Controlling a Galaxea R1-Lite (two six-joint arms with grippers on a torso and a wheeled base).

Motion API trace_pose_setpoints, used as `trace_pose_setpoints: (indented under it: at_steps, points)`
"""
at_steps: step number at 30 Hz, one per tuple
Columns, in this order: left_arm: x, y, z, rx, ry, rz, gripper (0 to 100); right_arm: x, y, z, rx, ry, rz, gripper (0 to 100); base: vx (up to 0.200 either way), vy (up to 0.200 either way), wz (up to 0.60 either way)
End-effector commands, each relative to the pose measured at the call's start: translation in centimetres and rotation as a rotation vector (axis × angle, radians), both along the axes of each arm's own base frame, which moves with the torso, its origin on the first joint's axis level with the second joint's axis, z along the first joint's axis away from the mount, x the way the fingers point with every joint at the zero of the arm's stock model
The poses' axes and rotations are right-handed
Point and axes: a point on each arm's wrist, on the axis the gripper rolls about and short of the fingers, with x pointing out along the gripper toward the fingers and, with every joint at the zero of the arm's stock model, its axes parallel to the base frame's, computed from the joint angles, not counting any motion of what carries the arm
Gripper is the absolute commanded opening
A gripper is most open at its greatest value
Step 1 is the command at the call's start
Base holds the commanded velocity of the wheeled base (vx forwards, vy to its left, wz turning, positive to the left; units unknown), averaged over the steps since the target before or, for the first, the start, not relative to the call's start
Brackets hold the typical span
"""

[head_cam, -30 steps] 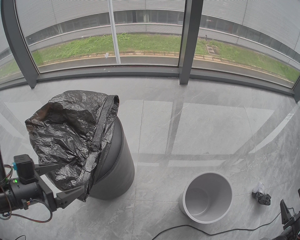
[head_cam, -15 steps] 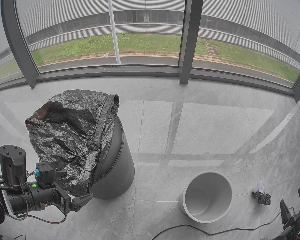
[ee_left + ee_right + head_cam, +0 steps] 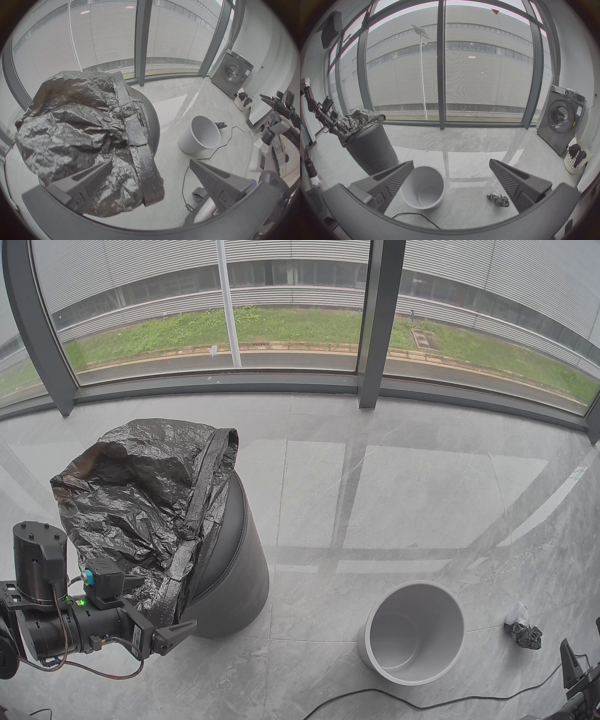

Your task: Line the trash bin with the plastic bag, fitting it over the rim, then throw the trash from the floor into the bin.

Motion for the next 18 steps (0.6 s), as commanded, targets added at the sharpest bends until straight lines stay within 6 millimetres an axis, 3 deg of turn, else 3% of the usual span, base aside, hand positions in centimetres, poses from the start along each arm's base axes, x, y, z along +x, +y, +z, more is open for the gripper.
trace_pose_setpoints:
  at_steps: [1, 18]
  points:
    - [1.4, -0.5, -0.1, 0.019, 0.008, 0.018, 100, 0.1, 0.0, -0.5, 0.001, 0.006, -0.001, 100, 0.0, 0.0, 0.0]
    - [2.0, 0.2, -1.1, 0.064, 0.039, 0.054, 100, 0.1, 0.0, -0.5, 0.004, 0.007, -0.001, 100, 0.0, 0.0, 0.0]
